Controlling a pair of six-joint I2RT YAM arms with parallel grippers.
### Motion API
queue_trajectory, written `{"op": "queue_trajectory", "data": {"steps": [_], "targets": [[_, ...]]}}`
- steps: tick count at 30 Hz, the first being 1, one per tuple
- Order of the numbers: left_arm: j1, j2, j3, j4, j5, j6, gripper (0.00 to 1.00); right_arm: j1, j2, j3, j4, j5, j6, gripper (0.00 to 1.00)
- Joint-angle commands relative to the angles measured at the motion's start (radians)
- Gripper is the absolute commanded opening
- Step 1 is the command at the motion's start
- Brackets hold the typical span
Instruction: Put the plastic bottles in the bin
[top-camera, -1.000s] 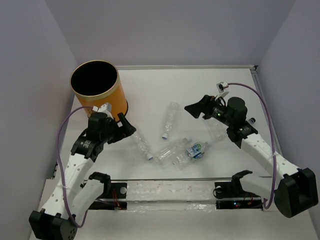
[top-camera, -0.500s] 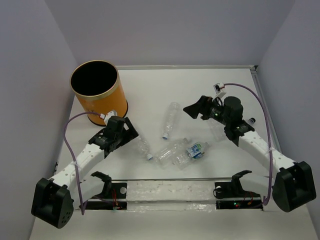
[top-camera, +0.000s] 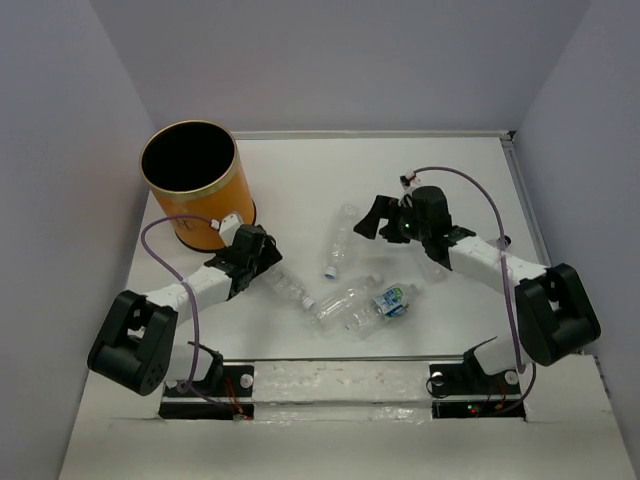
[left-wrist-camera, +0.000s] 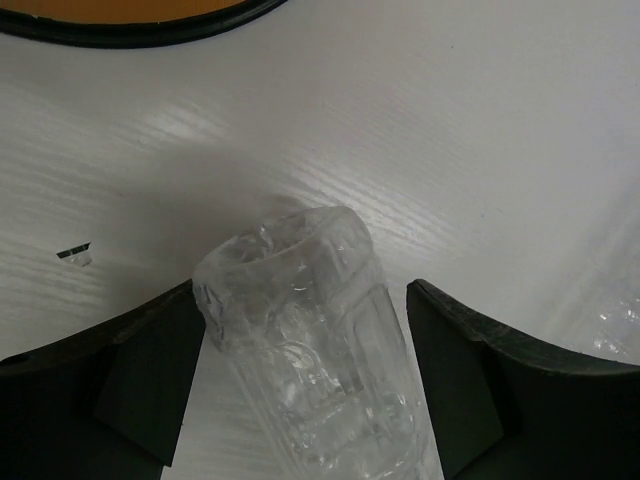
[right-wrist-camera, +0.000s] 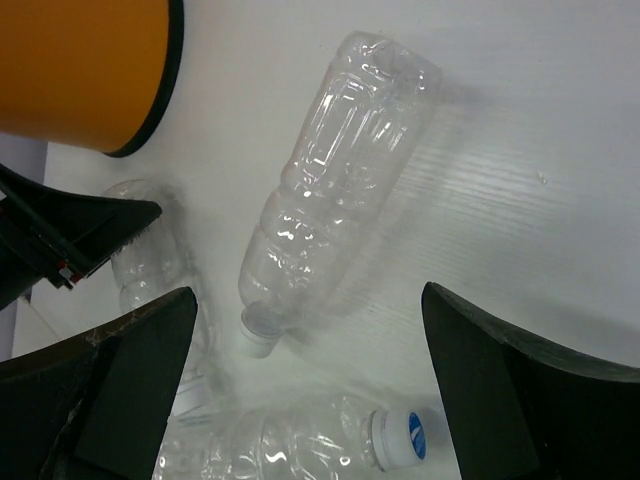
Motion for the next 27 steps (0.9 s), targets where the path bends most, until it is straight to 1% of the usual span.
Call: {"op": "queue_trajectory", "data": {"steps": [1, 2, 3, 5, 6, 8, 9, 10, 11, 14, 15, 16, 17, 18, 19, 20, 22, 23, 24, 25, 26, 27], "targets": [[-0.005, 0.037, -0.012, 0.14, -0.061, -0.002, 0.85, 0.059, 0.099, 0.145, -0.052, 0.07, -0.049, 1.0], [-0.005, 0.035, -0.013, 0.145, -0.061, -0.004, 0.82, 0.071, 0.15, 0.185, -0.059, 0.097, -0.049, 1.0], [-0.005, 0.032, -0.019, 0.155, -0.058, -0.002, 0.72, 0.09, 0.18, 0.204, -0.064, 0.105, -0.054, 1.0], [-0.005, 0.008, -0.025, 0.158, -0.056, 0.005, 0.6, 0.1, 0.235, 0.239, -0.071, 0.139, -0.057, 1.0], [-0.005, -0.004, -0.03, 0.154, -0.056, 0.01, 0.58, 0.1, 0.293, 0.275, -0.075, 0.153, -0.057, 1.0], [-0.005, -0.041, -0.032, 0.143, -0.064, 0.024, 0.53, 0.1, 0.356, 0.315, -0.087, 0.202, -0.061, 1.0], [-0.005, -0.055, -0.03, 0.123, -0.064, 0.028, 0.49, 0.1, 0.388, 0.341, -0.102, 0.219, -0.069, 1.0], [-0.005, -0.07, -0.028, 0.113, -0.067, 0.035, 0.47, 0.1, 0.445, 0.387, -0.114, 0.236, -0.073, 1.0], [-0.007, -0.107, -0.022, 0.084, -0.067, 0.047, 0.43, 0.1, 0.47, 0.403, -0.122, 0.251, -0.074, 1.0], [-0.007, -0.204, 0.013, 0.025, -0.079, 0.077, 0.43, 0.1, 0.539, 0.449, -0.122, 0.244, -0.055, 1.0], [-0.007, -0.233, 0.027, -0.021, -0.091, 0.088, 0.42, 0.1, 0.55, 0.458, -0.121, 0.239, -0.041, 0.96], [-0.007, -0.262, 0.043, -0.039, -0.099, 0.102, 0.39, 0.1, 0.559, 0.464, -0.115, 0.236, -0.034, 0.93], [-0.008, -0.318, 0.085, -0.077, -0.11, 0.122, 0.39, 0.1, 0.57, 0.474, -0.11, 0.236, -0.028, 0.89], [-0.008, -0.371, 0.105, -0.123, -0.12, 0.131, 0.39, 0.1, 0.571, 0.474, -0.092, 0.242, -0.018, 0.81], [-0.008, -0.371, 0.131, -0.141, -0.122, 0.137, 0.37, 0.1, 0.57, 0.471, -0.081, 0.242, -0.014, 0.78], [-0.008, -0.414, 0.157, -0.156, -0.124, 0.147, 0.37, 0.1, 0.564, 0.471, -0.075, 0.257, -0.012, 0.74], [-0.008, -0.446, 0.307, -0.199, -0.143, 0.179, 0.37, 0.1, 0.555, 0.475, -0.068, 0.276, -0.001, 0.59], [-0.008, -0.449, 0.307, -0.213, -0.157, 0.194, 0.37, 0.1, 0.554, 0.475, -0.064, 0.276, 0.0, 0.57], [-0.007, -0.445, 0.408, -0.23, -0.183, 0.212, 0.37, 0.1, 0.538, 0.474, -0.058, 0.274, 0.005, 0.56], [-0.008, -0.425, 0.466, -0.236, -0.205, 0.26, 0.37, 0.1, 0.524, 0.469, -0.039, 0.27, 0.011, 0.48], [-0.007, -0.408, 0.52, -0.24, -0.225, 0.284, 0.37, 0.1, 0.51, 0.465, -0.026, 0.268, 0.014, 0.45], [-0.007, -0.388, 0.632, -0.243, -0.245, 0.31, 0.37, 0.1, 0.478, 0.46, -0.015, 0.267, 0.017, 0.44]]}}
